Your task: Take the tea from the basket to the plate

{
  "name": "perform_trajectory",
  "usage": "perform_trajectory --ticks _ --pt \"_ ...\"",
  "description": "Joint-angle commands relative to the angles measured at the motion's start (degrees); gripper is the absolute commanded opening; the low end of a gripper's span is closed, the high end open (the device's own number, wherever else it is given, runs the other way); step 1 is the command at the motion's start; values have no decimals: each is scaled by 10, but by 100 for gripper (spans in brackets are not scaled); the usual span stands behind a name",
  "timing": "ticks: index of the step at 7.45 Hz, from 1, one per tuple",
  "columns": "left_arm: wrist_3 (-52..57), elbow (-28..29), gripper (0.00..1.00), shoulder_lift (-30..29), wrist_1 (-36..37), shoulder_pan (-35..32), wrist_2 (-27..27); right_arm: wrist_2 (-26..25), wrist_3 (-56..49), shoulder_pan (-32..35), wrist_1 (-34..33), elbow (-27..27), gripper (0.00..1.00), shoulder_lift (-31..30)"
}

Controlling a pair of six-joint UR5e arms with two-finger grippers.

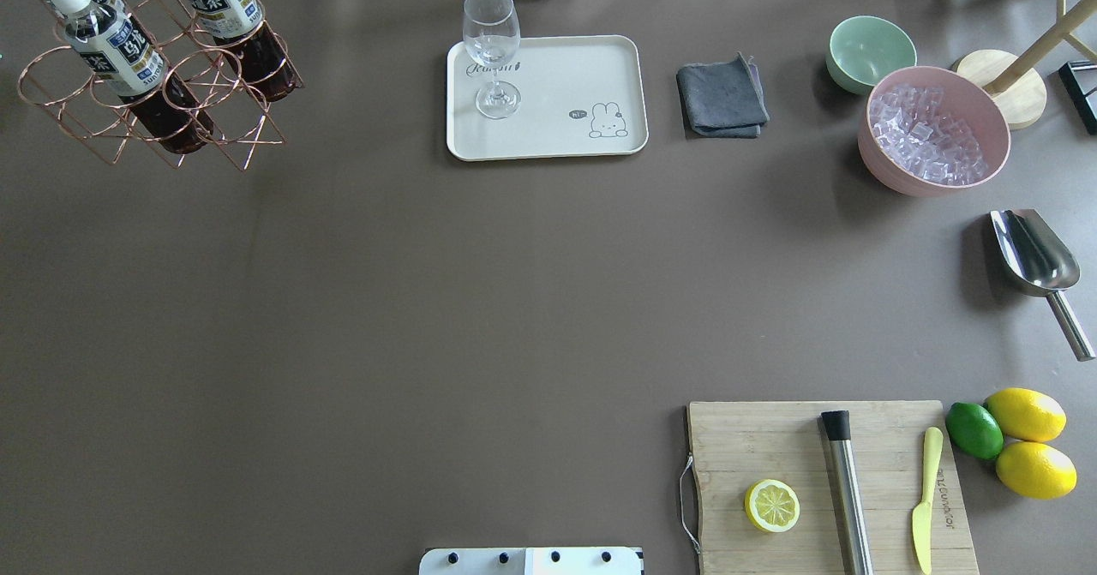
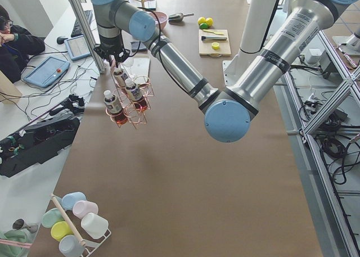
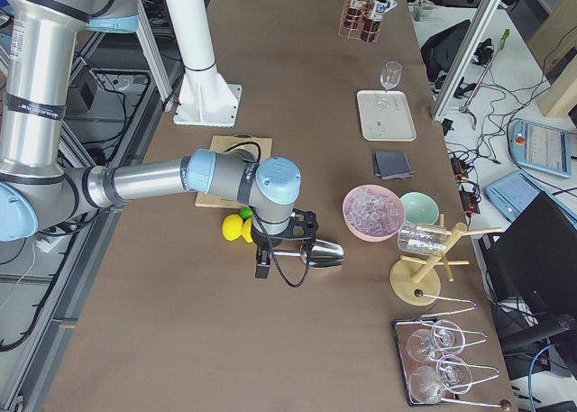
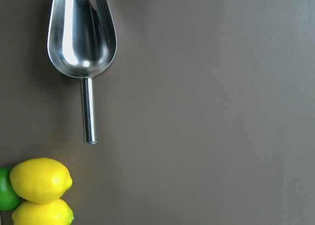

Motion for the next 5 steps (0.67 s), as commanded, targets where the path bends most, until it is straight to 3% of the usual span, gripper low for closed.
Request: perform_trajectory --ticks 1,3,5 --pt "-33 -122 0 59 55 -15 2 0 -1 0 1 1 100 0" --pt "-132 -193 0 88 56 -8 28 2 -9 0 -1 2 100 -1" --pt "-181 -215 0 94 55 68 27 7 -10 0 -1 2 100 -2"
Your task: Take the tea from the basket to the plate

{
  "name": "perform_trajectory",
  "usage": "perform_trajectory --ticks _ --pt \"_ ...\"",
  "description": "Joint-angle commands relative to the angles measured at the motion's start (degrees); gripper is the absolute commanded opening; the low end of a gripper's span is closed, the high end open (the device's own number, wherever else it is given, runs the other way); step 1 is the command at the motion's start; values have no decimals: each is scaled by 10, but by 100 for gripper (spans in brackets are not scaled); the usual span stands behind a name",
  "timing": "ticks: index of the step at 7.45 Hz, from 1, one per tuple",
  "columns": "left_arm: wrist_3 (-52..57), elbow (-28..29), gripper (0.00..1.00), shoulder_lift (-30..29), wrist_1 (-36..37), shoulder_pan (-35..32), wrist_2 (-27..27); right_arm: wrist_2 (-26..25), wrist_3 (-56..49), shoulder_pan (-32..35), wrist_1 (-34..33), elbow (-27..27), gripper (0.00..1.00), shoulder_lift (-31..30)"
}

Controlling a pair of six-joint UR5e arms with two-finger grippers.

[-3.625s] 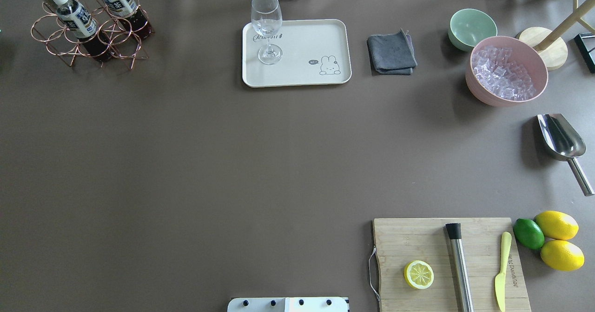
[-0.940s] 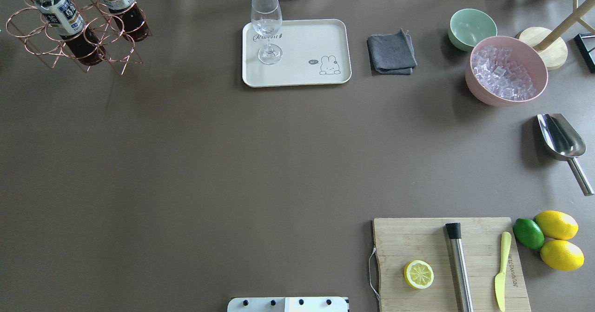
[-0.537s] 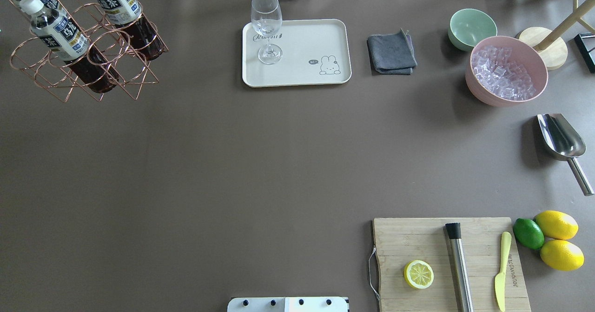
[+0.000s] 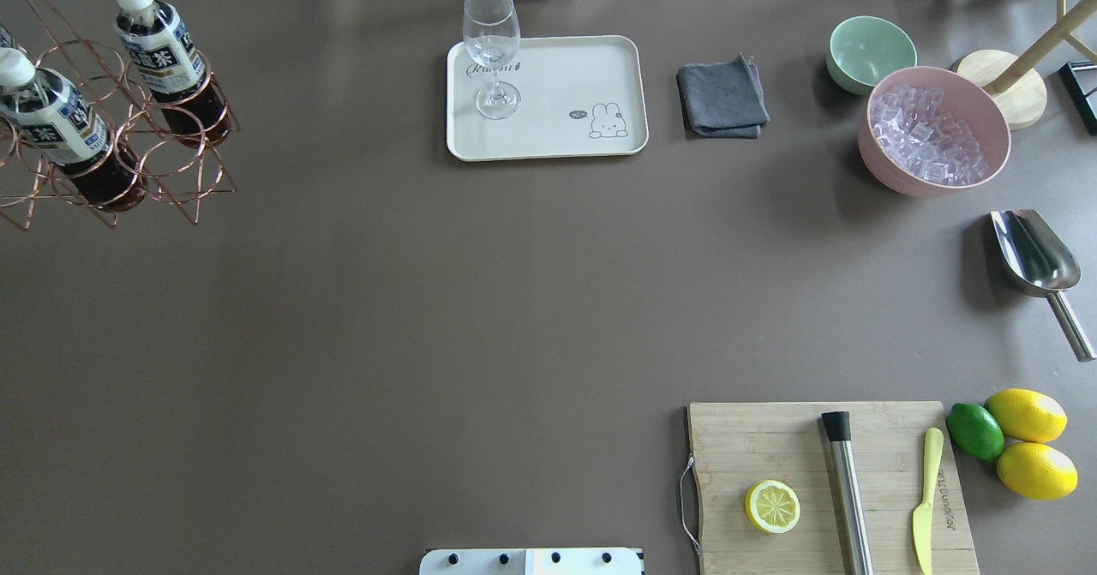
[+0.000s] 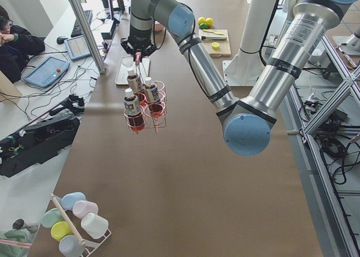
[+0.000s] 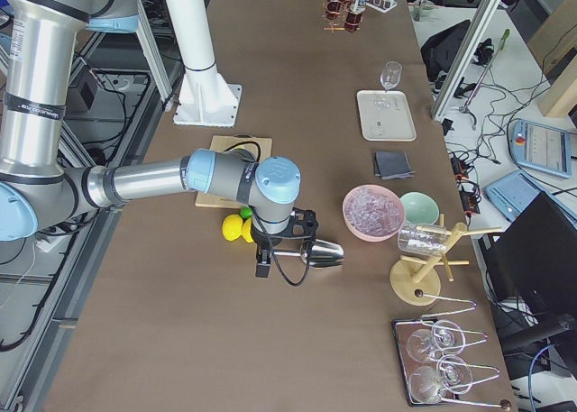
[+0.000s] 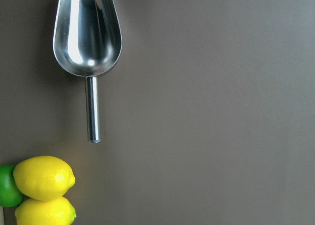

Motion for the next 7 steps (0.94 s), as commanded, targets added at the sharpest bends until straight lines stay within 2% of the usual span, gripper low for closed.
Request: perform_trajectory --ticks 1,3,5,7 --pt "-79 -19 0 4 -1 96 0 3 -2 0 1 -1 100 0" --pt "-167 -18 0 -55 -1 188 17 3 -2 0 0 -1 100 0" --pt "-270 -21 0 -112 -4 284 78 2 -3 1 0 -1 100 0" --pt "-294 -11 0 -135 -5 309 89 3 -3 1 1 -1 100 0"
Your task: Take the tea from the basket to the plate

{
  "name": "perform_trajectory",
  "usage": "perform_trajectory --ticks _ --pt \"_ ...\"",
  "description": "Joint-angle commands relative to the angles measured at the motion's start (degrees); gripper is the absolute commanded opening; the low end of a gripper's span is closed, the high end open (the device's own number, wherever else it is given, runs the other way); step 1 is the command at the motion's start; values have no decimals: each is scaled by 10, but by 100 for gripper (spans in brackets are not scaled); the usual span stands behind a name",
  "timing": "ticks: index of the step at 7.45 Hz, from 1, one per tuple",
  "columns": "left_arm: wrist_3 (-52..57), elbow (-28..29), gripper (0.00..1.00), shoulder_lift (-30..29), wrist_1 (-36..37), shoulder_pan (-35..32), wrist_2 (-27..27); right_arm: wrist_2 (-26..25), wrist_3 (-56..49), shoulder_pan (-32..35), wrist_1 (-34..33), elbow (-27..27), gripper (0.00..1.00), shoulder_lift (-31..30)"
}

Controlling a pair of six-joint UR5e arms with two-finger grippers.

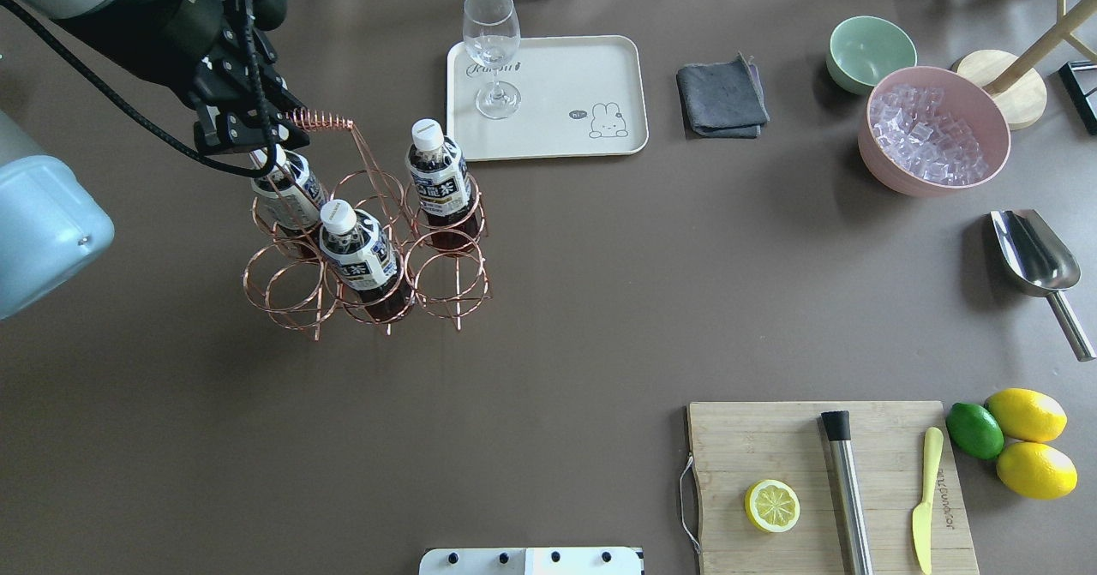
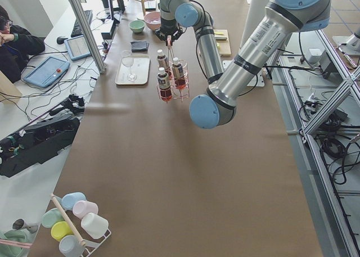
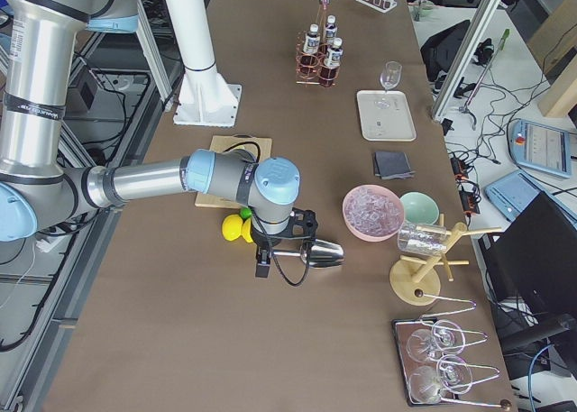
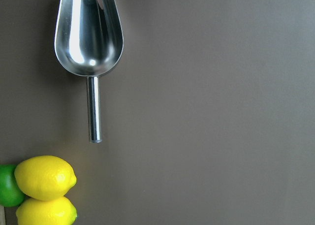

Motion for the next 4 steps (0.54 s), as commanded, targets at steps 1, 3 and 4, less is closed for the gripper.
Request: perform_trajectory --ticks 1,3,4 --pt "-26 13 0 -29 -2 34 14 0 0 0 0 0 100 0" --pt "-29 7 0 -48 2 66 57 0 0 0 0 -1 100 1" --pt "-61 4 0 -54 0 86 81 -5 2 -2 0 2 100 7"
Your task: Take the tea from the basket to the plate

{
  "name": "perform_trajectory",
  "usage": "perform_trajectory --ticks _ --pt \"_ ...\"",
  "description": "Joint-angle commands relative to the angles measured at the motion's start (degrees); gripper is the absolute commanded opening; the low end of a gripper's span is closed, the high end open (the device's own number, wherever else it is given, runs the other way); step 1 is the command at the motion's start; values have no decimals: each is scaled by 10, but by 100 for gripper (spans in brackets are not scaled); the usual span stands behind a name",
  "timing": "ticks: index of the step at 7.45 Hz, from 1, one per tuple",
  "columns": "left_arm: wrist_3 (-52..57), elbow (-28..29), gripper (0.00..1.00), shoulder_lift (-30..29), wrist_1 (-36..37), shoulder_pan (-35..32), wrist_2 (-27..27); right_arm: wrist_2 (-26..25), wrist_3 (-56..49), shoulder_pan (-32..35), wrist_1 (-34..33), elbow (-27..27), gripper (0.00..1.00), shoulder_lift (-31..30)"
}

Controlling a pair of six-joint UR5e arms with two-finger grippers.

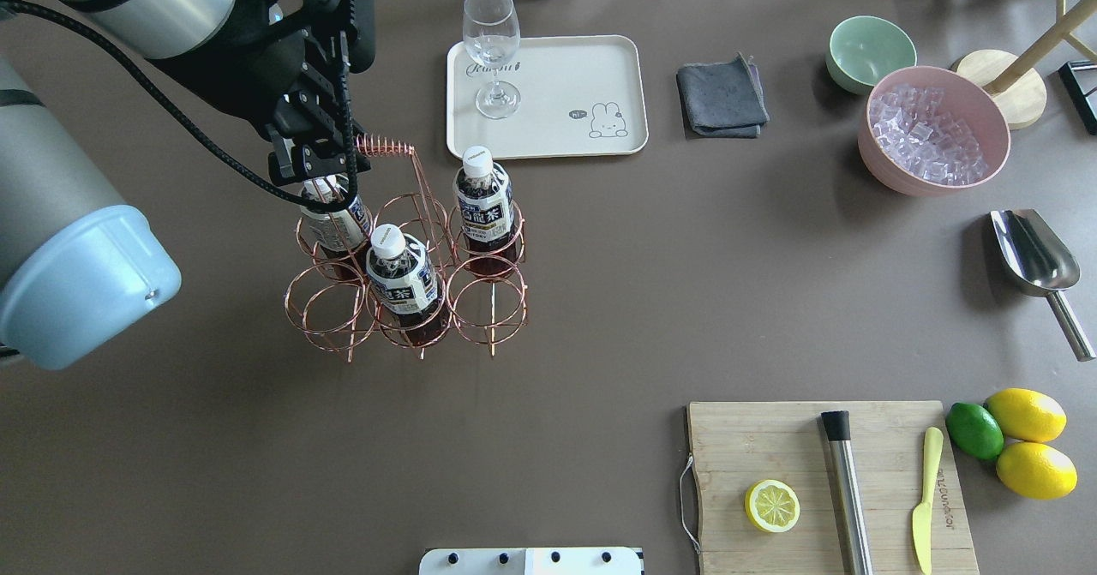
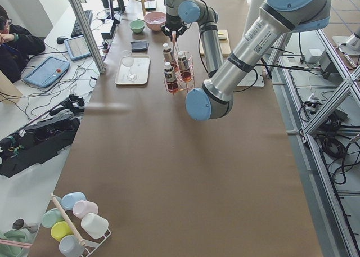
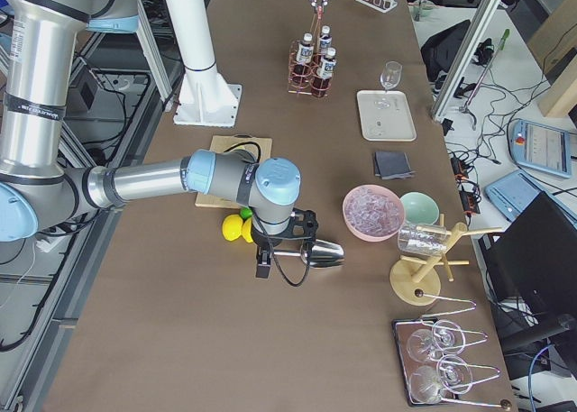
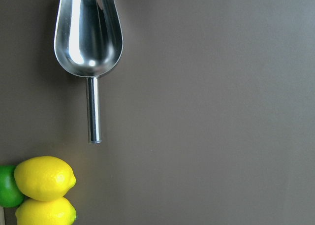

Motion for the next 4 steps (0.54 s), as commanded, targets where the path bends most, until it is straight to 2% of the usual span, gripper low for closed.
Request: perform_trajectory --ticks 1,4 --pt "-35 -1 0 -14 -2 39 46 -4 7 -2 0 1 100 11" --pt "-34 10 0 -17 -2 59 49 3 25 10 1 -7 100 11"
